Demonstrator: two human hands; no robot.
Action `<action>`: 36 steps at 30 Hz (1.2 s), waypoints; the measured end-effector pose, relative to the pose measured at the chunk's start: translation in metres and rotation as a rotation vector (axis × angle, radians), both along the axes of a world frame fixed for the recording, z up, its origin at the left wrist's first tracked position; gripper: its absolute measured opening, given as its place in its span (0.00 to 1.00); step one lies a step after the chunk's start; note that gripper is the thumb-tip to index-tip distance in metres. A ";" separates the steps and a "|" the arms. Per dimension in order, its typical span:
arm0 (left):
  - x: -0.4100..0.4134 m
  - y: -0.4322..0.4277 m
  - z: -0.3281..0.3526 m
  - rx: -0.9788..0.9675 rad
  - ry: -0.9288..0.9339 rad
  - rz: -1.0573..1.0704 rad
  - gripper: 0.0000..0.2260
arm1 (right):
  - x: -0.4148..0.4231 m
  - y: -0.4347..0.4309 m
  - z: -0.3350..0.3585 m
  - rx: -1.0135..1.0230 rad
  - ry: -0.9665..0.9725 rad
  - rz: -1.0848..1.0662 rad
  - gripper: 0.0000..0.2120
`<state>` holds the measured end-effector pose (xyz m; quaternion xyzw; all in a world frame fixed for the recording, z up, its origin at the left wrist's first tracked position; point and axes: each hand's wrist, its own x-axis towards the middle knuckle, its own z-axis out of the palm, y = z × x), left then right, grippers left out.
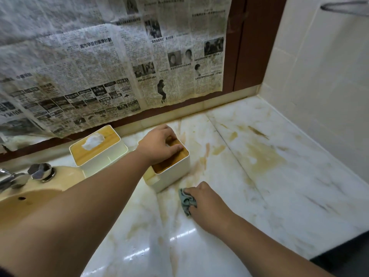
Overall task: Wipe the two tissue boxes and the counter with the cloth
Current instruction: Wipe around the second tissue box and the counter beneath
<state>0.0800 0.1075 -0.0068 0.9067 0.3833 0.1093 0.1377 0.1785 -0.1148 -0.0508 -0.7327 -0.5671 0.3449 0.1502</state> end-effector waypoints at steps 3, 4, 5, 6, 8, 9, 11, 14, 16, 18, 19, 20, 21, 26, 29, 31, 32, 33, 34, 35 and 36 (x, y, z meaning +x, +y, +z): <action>-0.002 -0.006 0.002 -0.080 -0.063 0.057 0.15 | -0.002 -0.004 -0.001 -0.013 -0.005 0.025 0.25; -0.004 -0.009 0.006 -0.108 -0.117 0.103 0.14 | -0.001 -0.004 0.001 -0.025 -0.004 0.030 0.24; -0.008 -0.012 0.009 -0.146 -0.195 0.176 0.14 | 0.000 -0.003 0.005 -0.023 -0.004 0.038 0.24; -0.011 -0.013 0.011 -0.189 -0.275 0.261 0.14 | 0.002 -0.001 0.009 -0.013 -0.005 0.037 0.24; -0.019 -0.010 0.015 -0.262 -0.397 0.417 0.16 | 0.007 0.005 0.017 0.029 -0.004 -0.009 0.26; -0.024 -0.007 0.016 -0.297 -0.429 0.476 0.17 | 0.008 0.008 0.021 0.062 0.021 -0.049 0.25; -0.034 0.002 0.014 -0.359 -0.430 0.551 0.15 | 0.009 0.018 0.024 0.117 0.153 -0.170 0.20; -0.048 0.013 0.006 -0.449 -0.413 0.612 0.15 | 0.007 0.037 0.025 0.096 0.586 -0.368 0.14; -0.054 0.016 0.001 -0.492 -0.413 0.607 0.17 | 0.000 0.047 0.028 0.030 0.832 -0.463 0.13; -0.055 0.017 -0.001 -0.514 -0.391 0.593 0.17 | -0.006 0.055 0.027 -0.030 0.909 -0.549 0.14; -0.055 0.015 -0.003 -0.523 -0.362 0.577 0.18 | -0.008 0.059 0.024 -0.048 0.930 -0.598 0.16; -0.054 0.015 -0.002 -0.522 -0.331 0.562 0.18 | -0.009 0.064 0.020 -0.055 0.955 -0.647 0.18; -0.054 0.014 -0.001 -0.513 -0.304 0.547 0.17 | -0.011 0.068 0.017 -0.059 0.992 -0.690 0.19; -0.058 0.019 -0.004 -0.478 -0.311 0.547 0.11 | -0.014 0.081 0.009 -0.014 1.022 -0.788 0.14; -0.060 0.021 -0.005 -0.476 -0.283 0.570 0.11 | -0.014 0.086 0.006 -0.004 0.891 -0.740 0.12; -0.058 0.017 -0.003 -0.434 -0.269 0.567 0.10 | -0.007 0.090 0.009 0.033 0.788 -0.694 0.09; -0.054 0.016 -0.002 -0.398 -0.272 0.561 0.09 | 0.000 0.092 0.012 0.075 0.754 -0.677 0.10; -0.050 0.013 0.000 -0.357 -0.279 0.559 0.09 | 0.008 0.094 0.015 0.121 0.735 -0.671 0.12; -0.045 0.010 0.002 -0.328 -0.299 0.562 0.09 | 0.015 0.095 0.020 0.158 0.722 -0.669 0.13; -0.037 0.007 0.003 -0.320 -0.330 0.568 0.10 | 0.025 0.096 0.022 0.195 0.719 -0.674 0.14; -0.032 0.003 0.005 -0.328 -0.374 0.576 0.10 | 0.035 0.098 0.027 0.227 0.714 -0.667 0.14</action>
